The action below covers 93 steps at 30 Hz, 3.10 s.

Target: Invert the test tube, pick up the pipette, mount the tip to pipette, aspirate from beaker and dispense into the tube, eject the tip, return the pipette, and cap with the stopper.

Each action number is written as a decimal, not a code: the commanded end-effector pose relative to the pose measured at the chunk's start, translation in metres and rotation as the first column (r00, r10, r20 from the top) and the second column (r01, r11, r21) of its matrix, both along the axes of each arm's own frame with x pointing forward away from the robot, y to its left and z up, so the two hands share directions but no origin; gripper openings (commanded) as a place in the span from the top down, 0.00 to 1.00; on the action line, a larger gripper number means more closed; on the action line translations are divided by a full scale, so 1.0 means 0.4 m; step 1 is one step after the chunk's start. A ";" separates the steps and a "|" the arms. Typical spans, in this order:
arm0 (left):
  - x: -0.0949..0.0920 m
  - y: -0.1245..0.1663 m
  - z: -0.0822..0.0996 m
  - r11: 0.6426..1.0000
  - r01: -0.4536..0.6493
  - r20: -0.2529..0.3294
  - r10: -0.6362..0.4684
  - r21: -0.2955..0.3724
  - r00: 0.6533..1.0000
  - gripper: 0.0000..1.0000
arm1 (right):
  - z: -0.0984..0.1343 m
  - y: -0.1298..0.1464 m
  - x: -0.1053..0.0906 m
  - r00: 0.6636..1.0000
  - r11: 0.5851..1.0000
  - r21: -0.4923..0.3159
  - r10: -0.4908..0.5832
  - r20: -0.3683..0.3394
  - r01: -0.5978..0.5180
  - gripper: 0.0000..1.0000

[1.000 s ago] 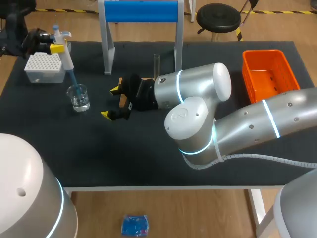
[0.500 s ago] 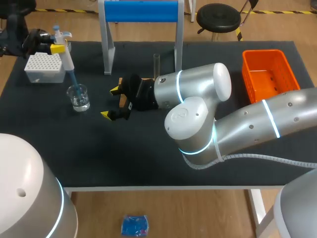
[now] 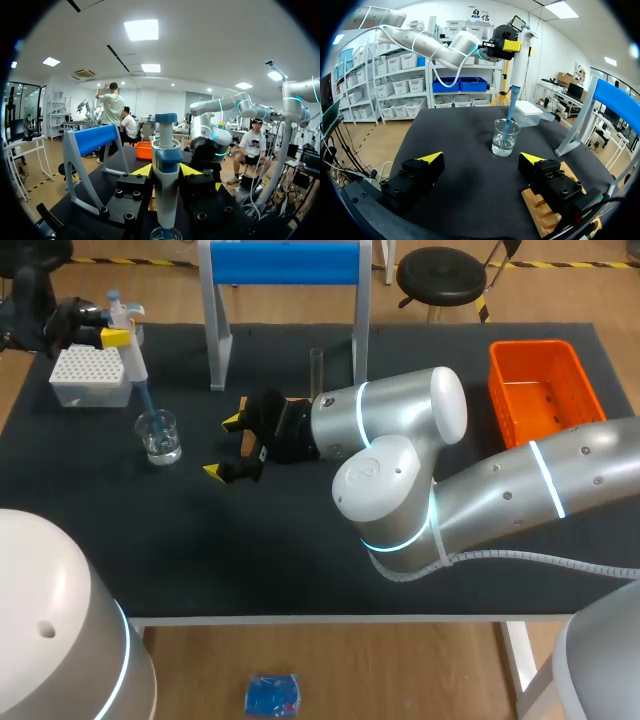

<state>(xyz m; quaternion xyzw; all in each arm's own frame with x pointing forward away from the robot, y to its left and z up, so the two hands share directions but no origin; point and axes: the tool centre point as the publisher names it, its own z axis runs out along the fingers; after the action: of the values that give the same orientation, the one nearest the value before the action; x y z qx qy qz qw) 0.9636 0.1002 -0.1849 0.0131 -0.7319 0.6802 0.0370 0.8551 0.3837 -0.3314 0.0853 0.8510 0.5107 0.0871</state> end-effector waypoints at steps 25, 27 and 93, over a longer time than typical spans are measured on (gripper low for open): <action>-0.003 -0.001 0.007 1.000 -0.007 0.022 0.007 0.016 1.000 1.00 | -0.001 0.001 -0.001 1.000 1.000 0.001 -0.001 0.000 0.001 0.00; -0.003 -0.001 0.007 1.000 -0.007 0.022 0.007 0.016 1.000 1.00 | -0.001 0.001 -0.001 1.000 1.000 0.001 -0.001 0.000 0.001 0.00; -0.003 -0.001 0.007 1.000 -0.007 0.022 0.007 0.016 1.000 1.00 | 0.552 0.134 0.244 0.984 0.979 0.100 0.176 0.010 -0.176 1.00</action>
<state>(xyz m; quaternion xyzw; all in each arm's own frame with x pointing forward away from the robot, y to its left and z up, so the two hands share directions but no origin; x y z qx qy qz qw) 0.9634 0.1011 -0.1827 0.0074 -0.7371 0.6751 0.0288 0.9409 0.4221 -0.1139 0.0318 0.8094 0.5824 0.0687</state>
